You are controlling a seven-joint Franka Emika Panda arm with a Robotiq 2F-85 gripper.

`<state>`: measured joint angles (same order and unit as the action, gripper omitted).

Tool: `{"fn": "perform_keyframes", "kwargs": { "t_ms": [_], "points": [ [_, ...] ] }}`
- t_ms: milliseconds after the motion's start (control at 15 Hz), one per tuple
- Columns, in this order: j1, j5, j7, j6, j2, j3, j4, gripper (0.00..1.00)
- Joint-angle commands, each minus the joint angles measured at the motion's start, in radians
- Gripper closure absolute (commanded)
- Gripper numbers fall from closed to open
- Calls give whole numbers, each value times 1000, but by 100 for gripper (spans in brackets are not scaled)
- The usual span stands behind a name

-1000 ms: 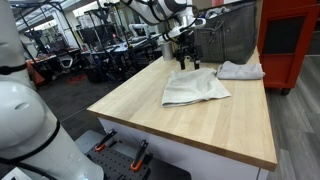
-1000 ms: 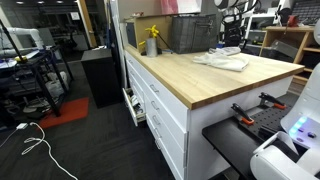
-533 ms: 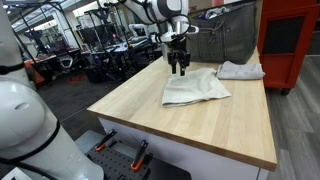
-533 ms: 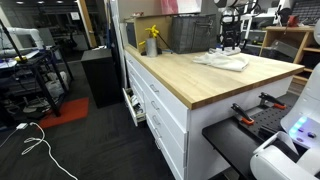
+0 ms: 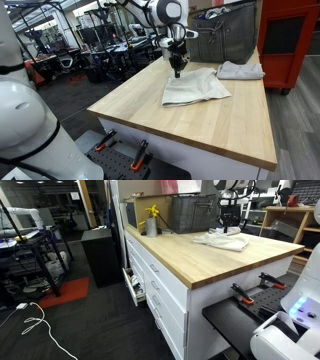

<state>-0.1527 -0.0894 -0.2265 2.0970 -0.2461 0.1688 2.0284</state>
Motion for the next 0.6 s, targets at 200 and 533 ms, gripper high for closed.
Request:
{"fn": "perform_keyframes", "kwargs": {
  "t_ms": [200,533],
  "points": [
    [-13,4,-9,108,-7,22,109,100],
    [-21,3,14,125,-8,30,174,100]
  ]
}}
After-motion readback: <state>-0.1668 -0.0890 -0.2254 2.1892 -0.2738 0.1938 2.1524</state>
